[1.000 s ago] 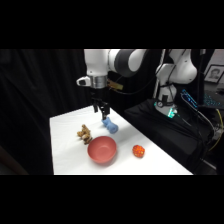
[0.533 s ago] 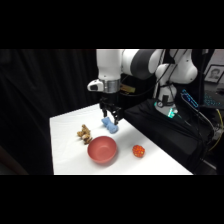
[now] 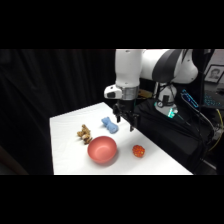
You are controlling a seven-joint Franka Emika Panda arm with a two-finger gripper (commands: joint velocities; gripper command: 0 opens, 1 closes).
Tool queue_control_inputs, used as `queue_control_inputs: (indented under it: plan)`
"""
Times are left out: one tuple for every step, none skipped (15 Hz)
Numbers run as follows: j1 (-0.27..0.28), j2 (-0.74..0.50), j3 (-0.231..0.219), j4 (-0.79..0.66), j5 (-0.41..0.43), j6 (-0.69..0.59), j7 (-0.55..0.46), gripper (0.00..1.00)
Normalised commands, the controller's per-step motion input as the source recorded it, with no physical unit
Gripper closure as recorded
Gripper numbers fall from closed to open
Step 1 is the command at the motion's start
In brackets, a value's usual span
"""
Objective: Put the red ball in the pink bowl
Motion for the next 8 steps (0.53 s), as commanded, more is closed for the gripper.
queue_control_inputs:
  plan:
    - [0.092, -0.20, 0.086, -0.27, 0.033, 0.18, 0.16, 0.00]
    - [0.091, -0.19, 0.084, -0.27, 0.057, 0.23, 0.14, 0.00]
    - [0.088, -0.18, 0.081, -0.27, 0.089, 0.28, 0.10, 0.00]
    - [0.084, -0.17, 0.076, -0.26, 0.120, 0.32, 0.06, 0.00]
    - [0.075, -0.15, 0.067, -0.25, 0.096, 0.34, 0.07, 0.00]
    - [0.066, -0.13, 0.058, -0.24, 0.104, 0.37, 0.05, 0.00]
    - [0.055, -0.10, 0.050, -0.23, 0.084, 0.35, 0.06, 0.00]
    - [0.049, -0.07, 0.045, -0.22, 0.072, 0.36, 0.06, 0.00]
